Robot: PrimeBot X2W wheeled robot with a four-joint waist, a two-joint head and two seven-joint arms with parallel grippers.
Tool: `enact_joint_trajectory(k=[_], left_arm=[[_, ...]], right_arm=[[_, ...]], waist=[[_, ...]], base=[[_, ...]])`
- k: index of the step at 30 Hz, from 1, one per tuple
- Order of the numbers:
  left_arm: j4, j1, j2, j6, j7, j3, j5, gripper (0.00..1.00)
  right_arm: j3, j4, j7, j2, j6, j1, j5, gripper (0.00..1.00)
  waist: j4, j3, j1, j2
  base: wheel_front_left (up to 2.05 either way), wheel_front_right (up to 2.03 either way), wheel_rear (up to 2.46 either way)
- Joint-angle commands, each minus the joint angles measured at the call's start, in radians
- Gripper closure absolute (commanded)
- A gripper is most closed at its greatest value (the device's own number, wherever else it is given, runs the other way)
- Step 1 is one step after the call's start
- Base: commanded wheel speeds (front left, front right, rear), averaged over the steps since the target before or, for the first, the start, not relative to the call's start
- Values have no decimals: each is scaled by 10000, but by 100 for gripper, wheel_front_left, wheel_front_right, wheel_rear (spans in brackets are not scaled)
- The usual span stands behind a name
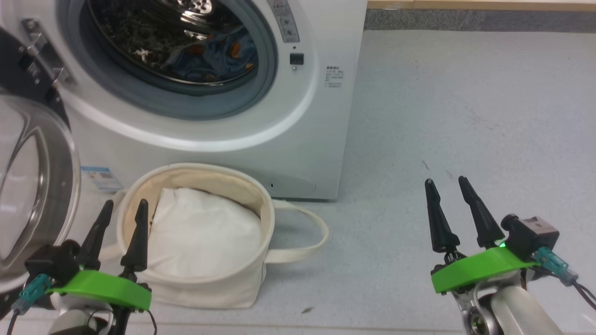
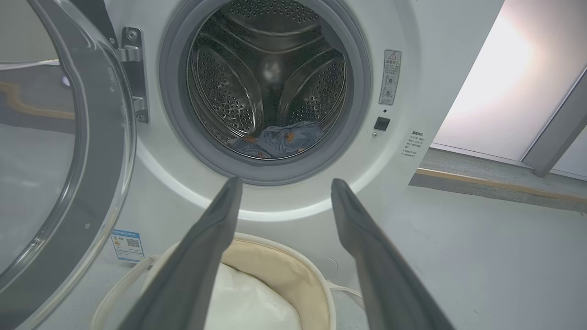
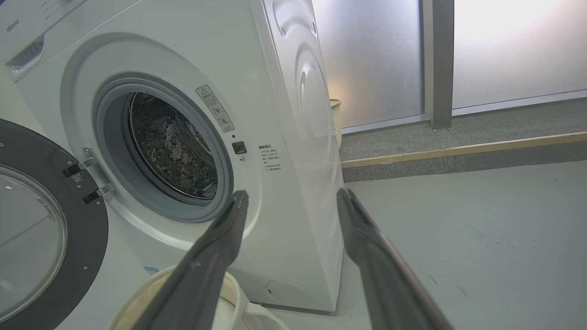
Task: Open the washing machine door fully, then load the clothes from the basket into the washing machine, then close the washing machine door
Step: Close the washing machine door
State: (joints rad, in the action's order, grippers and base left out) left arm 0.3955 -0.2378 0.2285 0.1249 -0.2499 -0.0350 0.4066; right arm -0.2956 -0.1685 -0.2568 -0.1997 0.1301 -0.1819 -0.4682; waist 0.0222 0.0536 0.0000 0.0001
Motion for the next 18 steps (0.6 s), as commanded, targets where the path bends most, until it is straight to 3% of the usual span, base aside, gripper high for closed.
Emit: enact_joint_trajectory(k=[1, 8, 18], left_arm=[[-327, -423, 292, 57, -118, 360, -67, 0], [-350, -337, 263, 57, -118, 314, -104, 0], [-370, -260, 278, 57, -118, 239, -191, 0]], right_arm=[[-170, 276, -49, -26, 6, -320, -39, 0], [-244, 231, -49, -23, 6, -263, -81, 0], [-321, 190, -49, -34, 6, -191, -134, 0]], waist=[[9, -21, 0, -1], [51, -123, 0, -1], [138, -213, 0, -1]], base=[[-160, 160, 0], [-106, 106, 0], [-17, 17, 0]])
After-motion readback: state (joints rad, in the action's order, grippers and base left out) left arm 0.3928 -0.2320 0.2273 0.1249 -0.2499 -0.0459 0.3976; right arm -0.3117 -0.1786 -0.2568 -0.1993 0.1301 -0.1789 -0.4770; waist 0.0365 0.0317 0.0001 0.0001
